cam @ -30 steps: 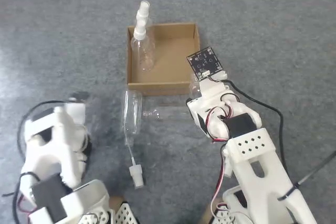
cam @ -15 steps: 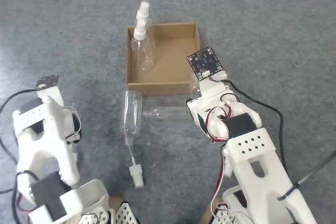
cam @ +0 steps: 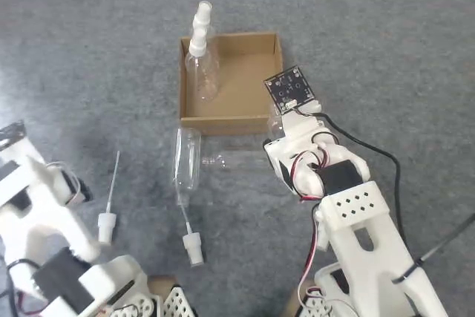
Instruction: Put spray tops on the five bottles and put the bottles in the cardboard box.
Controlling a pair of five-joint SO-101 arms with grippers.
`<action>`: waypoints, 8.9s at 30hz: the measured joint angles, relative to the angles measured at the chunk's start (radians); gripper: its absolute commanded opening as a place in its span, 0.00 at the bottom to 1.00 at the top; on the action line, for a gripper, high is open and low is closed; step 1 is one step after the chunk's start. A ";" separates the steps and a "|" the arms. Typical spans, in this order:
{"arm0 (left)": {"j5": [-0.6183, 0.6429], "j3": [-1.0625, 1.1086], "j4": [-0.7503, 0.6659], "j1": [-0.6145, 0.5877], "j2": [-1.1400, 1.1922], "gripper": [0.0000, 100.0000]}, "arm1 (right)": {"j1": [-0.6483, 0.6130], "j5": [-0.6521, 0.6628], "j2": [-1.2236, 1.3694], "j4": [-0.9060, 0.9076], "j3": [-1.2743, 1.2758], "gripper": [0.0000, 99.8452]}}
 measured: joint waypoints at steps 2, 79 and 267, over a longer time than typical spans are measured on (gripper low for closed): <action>-0.026 0.000 0.000 -0.002 0.000 0.25 | 0.000 0.000 0.000 0.000 0.000 0.07; -0.678 -0.496 0.155 -0.651 0.482 0.24 | 0.000 0.000 -0.002 -0.002 0.017 0.07; -0.626 -0.574 0.411 0.092 -0.117 0.01 | 0.000 0.000 -0.002 -0.077 0.057 0.07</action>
